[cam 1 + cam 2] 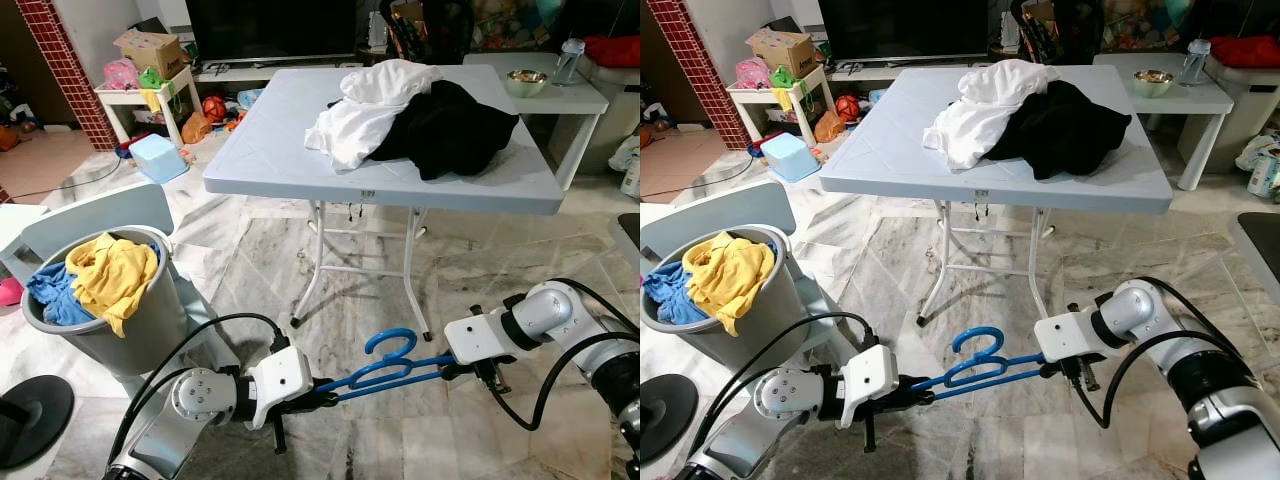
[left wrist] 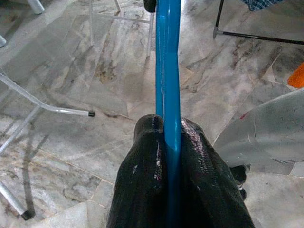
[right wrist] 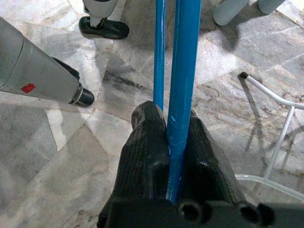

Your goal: Hang hanger

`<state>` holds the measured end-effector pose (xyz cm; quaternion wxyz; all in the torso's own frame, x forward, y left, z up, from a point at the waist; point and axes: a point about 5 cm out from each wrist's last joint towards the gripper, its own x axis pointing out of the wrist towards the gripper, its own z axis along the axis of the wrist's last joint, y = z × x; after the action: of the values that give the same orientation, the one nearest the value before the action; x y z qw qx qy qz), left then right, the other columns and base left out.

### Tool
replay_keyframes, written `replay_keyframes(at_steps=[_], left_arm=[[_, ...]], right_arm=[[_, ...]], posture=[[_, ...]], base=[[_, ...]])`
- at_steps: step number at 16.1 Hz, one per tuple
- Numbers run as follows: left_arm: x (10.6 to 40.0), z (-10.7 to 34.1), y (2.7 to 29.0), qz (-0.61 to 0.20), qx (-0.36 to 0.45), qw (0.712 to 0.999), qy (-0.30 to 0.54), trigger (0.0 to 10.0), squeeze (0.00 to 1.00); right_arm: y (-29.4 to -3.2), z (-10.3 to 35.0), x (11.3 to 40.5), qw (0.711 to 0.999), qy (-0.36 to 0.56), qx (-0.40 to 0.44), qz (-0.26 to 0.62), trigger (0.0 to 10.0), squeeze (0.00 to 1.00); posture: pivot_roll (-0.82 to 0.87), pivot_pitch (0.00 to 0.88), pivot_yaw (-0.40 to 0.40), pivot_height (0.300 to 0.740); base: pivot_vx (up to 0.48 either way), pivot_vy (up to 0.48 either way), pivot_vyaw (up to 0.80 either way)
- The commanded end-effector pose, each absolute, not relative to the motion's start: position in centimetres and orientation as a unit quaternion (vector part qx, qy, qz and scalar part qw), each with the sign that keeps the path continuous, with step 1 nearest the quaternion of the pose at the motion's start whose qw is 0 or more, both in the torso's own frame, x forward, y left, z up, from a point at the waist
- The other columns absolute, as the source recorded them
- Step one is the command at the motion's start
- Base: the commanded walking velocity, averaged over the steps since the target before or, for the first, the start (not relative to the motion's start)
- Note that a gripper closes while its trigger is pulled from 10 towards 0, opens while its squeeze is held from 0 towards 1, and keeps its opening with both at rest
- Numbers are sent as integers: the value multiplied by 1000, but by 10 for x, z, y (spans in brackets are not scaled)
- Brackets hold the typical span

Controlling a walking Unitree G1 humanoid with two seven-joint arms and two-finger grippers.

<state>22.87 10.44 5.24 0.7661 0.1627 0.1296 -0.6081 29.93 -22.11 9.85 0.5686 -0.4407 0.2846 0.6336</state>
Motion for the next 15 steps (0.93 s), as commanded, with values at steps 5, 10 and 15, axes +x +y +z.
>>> replay_keyframes(at_steps=[5,10,15], left_arm=[[233,53,109,-590,164,780,125,10000,1000],[241,80,106,-549,136,822,69,10000,1000],[243,95,124,-401,86,912,22,10000,1000]], right_arm=[[-227,102,305,571,291,-456,617,0,0],[-229,96,318,649,273,-468,534,0,0],[-234,78,321,732,284,-432,443,0,0]], posture=[[-125,0,74,740],[-119,0,63,740],[-92,0,41,740]], base=[[0,0,0],[0,0,0],[0,0,0]])
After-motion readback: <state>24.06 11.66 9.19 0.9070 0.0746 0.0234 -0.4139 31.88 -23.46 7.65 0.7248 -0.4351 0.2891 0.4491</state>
